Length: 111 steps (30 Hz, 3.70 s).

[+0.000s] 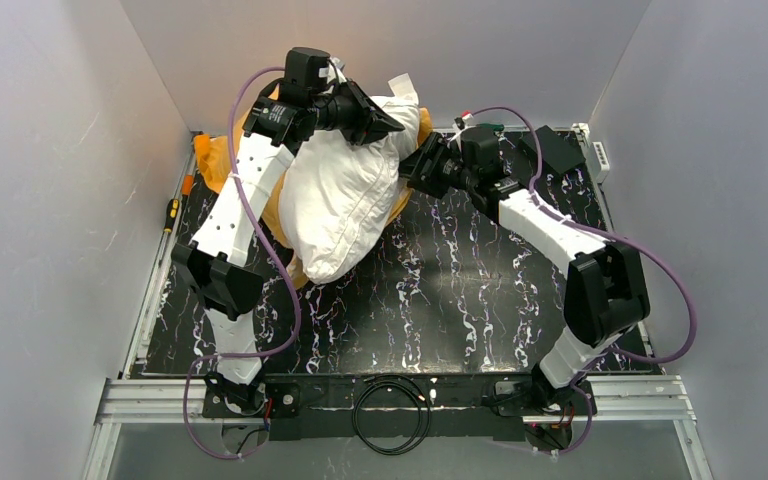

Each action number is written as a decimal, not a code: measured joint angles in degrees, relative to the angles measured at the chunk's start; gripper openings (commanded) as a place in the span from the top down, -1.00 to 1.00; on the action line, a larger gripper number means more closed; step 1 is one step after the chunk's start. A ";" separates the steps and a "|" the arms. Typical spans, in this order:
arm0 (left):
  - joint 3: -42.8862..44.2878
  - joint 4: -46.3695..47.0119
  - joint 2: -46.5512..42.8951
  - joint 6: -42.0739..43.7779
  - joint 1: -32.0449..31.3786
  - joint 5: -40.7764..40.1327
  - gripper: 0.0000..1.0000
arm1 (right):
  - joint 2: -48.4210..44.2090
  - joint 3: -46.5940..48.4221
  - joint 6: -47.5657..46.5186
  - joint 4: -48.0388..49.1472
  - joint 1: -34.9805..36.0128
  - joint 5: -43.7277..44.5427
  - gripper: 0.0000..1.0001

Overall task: Put the pillow into the pillowcase
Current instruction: Stuff the pillow into the pillowcase.

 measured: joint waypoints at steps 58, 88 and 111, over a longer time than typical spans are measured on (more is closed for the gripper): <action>0.00 3.21 -0.09 -0.90 0.09 3.91 1.00 | 0.57 -4.07 -4.28 4.48 -0.35 0.85 -0.55; -0.11 5.25 -0.76 -2.73 0.68 4.37 1.00 | 11.98 8.11 -9.99 -1.95 2.45 3.30 0.97; 10.51 -20.02 -6.91 20.09 5.09 -2.73 1.00 | -22.91 1.22 -23.54 -37.86 -18.10 -15.76 0.97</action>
